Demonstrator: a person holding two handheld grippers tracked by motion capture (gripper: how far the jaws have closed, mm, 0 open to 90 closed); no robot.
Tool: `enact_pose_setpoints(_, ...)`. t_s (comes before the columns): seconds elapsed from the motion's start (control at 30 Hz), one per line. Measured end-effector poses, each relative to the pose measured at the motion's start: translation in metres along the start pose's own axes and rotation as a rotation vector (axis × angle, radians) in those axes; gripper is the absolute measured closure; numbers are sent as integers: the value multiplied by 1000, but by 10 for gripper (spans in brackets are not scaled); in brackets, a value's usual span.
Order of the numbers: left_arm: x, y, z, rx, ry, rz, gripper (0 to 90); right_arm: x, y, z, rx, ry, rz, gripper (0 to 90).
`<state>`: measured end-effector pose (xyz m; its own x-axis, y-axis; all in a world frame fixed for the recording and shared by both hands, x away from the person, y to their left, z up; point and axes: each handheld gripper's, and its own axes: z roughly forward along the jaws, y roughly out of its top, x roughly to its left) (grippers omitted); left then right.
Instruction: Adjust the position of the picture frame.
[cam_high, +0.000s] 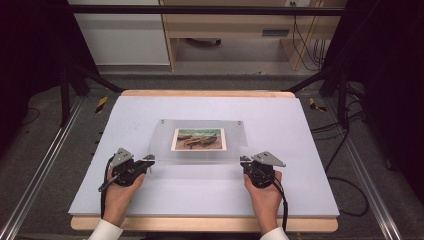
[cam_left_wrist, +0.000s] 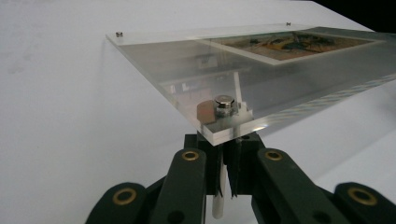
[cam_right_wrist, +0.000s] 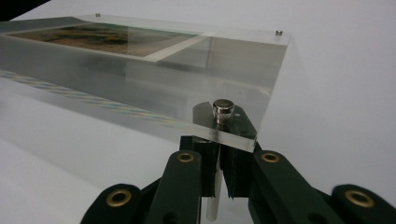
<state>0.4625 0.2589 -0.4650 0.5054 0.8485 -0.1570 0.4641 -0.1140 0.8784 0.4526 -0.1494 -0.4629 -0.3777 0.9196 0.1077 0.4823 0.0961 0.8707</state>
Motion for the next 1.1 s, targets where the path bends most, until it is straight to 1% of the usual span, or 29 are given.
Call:
enact_pose_setpoints(0.13,-2,-3,1,20,13,4,841,0,-4,1,14,-1,2,848)
enact_pose_setpoints(0.43,-3,-7,4,56,27,16,841,1,-11,4,38,-5,5,848)
enact_pose_setpoints(1.1,-4,-8,7,74,34,29,840,1,-14,5,50,-8,1,847)
